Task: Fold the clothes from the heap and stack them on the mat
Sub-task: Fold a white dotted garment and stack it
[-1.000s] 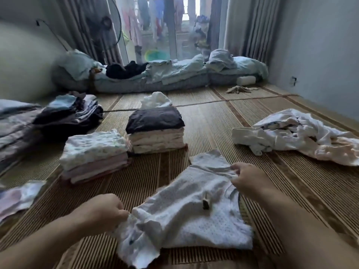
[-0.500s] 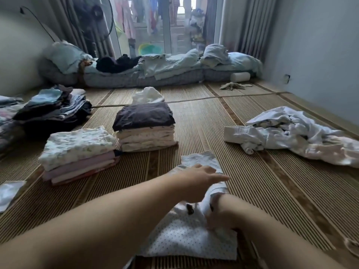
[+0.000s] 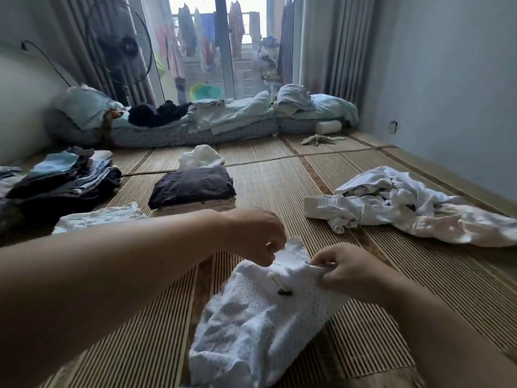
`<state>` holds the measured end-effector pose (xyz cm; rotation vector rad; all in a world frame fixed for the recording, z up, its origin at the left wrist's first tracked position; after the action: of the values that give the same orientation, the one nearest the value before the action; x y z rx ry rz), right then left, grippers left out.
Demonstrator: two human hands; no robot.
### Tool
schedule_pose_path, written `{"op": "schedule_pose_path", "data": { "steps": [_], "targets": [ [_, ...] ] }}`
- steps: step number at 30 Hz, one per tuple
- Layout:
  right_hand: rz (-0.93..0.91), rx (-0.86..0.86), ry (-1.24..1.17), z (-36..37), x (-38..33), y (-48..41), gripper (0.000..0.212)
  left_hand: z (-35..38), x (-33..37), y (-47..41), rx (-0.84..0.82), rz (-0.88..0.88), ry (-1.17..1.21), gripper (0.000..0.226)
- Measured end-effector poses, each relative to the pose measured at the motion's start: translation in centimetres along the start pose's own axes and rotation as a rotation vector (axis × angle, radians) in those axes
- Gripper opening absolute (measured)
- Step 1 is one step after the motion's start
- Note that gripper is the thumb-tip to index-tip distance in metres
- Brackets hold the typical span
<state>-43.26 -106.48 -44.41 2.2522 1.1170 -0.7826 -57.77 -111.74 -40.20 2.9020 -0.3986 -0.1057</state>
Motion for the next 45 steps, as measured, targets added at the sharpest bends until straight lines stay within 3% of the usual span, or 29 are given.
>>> {"op": "schedule_pose_path", "data": {
  "steps": [3, 5, 8, 12, 14, 16, 18, 20, 23, 26, 28, 35, 38, 41, 43, 45],
  "targets": [
    [-0.26, 0.078, 0.005, -1.4, -5.3, 2.0, 0.042, -2.5, 1.3, 2.4, 0.09, -0.052, 0.275, 0.066],
    [-0.419, 0.114, 0.186, -2.4, -9.1, 3.5, 0.04, -4.0, 3.0, 3.7, 0.097, -0.007, 0.306, 0.077],
    [-0.517, 0.132, 0.357, -4.7, -14.6, 6.1, 0.033, -6.1, 4.5, 6.3, 0.156, -0.037, 0.318, 0.06],
    [-0.511, 0.263, 0.562, -9.2, -19.8, 8.1, 0.023, -8.9, 3.6, 10.5, 0.316, -0.062, 0.666, 0.018],
    [-0.486, 0.333, 0.589, -11.0, -21.1, 8.5, 0.029, -10.7, 2.7, 12.7, 0.479, -0.085, 0.796, 0.019],
    [-0.463, 0.38, 0.557, -12.2, -21.8, 8.9, 0.025, -12.4, 2.1, 14.5, 0.665, -0.115, 0.772, 0.034],
    [-0.465, 0.435, 0.561, -13.0, -22.3, 9.3, 0.018, -13.8, 2.1, 16.1, 0.758, -0.113, 0.683, 0.031],
    [-0.477, 0.48, 0.576, -13.4, -22.8, 9.7, 0.018, -14.3, 2.0, 17.2, 0.674, -0.144, 0.602, 0.026],
    [-0.492, 0.493, 0.555, -13.3, -23.6, 10.3, 0.011, -14.0, 2.0, 18.4, 0.412, -0.188, 0.449, 0.025],
    [-0.497, 0.494, 0.536, -13.2, -23.8, 10.6, 0.011, -14.0, 0.9, 19.7, 0.351, -0.26, 0.299, 0.019],
    [-0.496, 0.491, 0.546, -13.3, -23.6, 10.7, 0.01, -14.3, -0.1, 21.0, 0.384, -0.3, 0.251, 0.007],
    [-0.398, 0.523, 0.574, -14.0, -21.1, 11.0, 0.011, -15.2, -3.3, 26.3, 0.685, -0.507, 0.269, 0.022],
    [-0.357, 0.539, 0.372, -13.8, -19.5, 11.0, 0.018, -14.6, -3.9, 28.1, 0.757, -0.507, 0.392, 0.007],
    [-0.326, 0.507, 0.034, -12.8, -18.5, 11.1, 0.015, -12.9, -4.8, 30.0, 0.858, -0.623, 0.494, 0.024],
    [-0.323, 0.494, -0.028, -12.0, -18.6, 11.3, 0.015, -11.7, -4.6, 30.8, 0.871, -0.687, 0.402, 0.029],
    [-0.371, 0.537, 0.127, -11.9, -19.4, 12.0, 0.018, -11.5, -4.0, 31.4, 0.876, -0.71, 0.229, 0.036]
  ]
}}
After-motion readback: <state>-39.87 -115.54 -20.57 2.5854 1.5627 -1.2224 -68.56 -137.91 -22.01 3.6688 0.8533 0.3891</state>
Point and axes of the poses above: each hand's wrist, its own y-axis away from the middle knuckle, its own z-axis out of the palm, x = y × z, the point moved 5 cm from there along -y, towards the middle knuckle, and after that the axes turned 3 degrees about -x, right-handed, at the moved point
